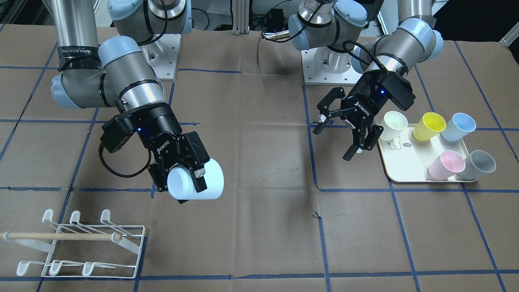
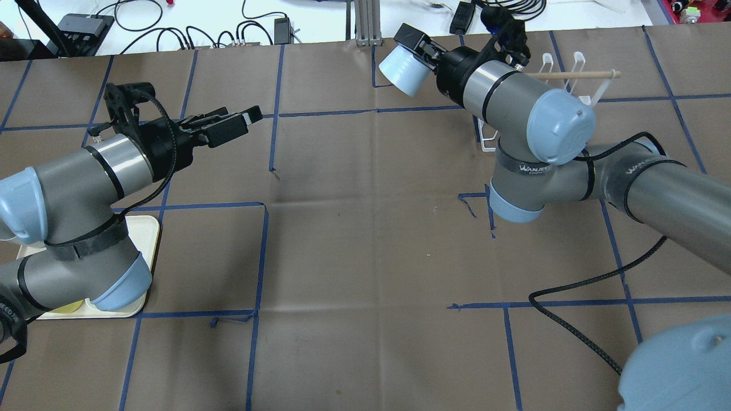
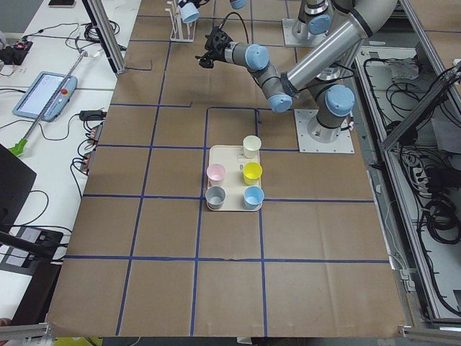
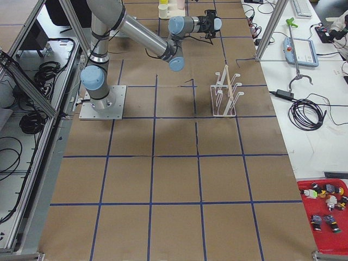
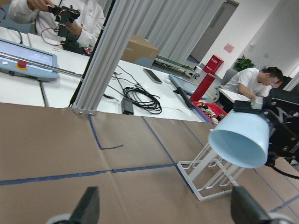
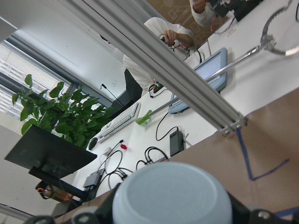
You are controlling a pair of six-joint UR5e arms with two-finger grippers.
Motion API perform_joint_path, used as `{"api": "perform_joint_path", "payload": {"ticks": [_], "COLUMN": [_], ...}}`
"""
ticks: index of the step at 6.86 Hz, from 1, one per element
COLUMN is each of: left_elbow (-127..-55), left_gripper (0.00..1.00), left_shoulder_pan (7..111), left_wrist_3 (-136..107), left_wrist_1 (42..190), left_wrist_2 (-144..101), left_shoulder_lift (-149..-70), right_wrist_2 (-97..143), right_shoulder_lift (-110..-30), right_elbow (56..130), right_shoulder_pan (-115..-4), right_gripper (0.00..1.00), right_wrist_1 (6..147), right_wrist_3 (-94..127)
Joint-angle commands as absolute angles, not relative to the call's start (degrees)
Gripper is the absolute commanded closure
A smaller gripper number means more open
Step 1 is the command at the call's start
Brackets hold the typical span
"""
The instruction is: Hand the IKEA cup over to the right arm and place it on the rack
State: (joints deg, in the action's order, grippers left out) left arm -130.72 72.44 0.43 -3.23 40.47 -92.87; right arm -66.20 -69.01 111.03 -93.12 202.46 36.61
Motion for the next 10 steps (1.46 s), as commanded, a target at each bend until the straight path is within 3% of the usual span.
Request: {"api": "perform_joint_path", "payload": {"ticks": [1,3,5,8,10], "left_elbow": [-127.80,-118.71,-104.23,-88.98,-87.45], "left_gripper": [0.01,0.01,0.01,0.01,0.01], "left_shoulder_pan": [73.90,81.43,87.17,87.19,87.19], "left_wrist_3": [0.35,0.18,-3.15,-2.82,-2.29], "left_wrist_1": [6.11,25.37,54.61,89.38,91.93], "left_wrist_2": [49.96,67.14,79.06,88.13,88.42], "left_shoulder_lift": [-92.82,-92.02,-92.90,-93.08,-92.20], "right_wrist_2": [-73.18,-73.39,-72.51,-72.95,-73.39], "right_shoulder_lift": [-65.42,-58.66,-52.23,-52.12,-52.03], "right_elbow": [106.12,97.51,92.83,95.43,97.46], "right_shoulder_pan": [-90.80,-86.68,-83.42,-82.44,-82.35], "right_gripper": [0.80,0.80,0.80,0.80,0.80], "right_wrist_1": [202.67,205.03,211.79,210.94,211.02], "right_wrist_3": [13.26,4.01,0.88,0.70,0.70]}}
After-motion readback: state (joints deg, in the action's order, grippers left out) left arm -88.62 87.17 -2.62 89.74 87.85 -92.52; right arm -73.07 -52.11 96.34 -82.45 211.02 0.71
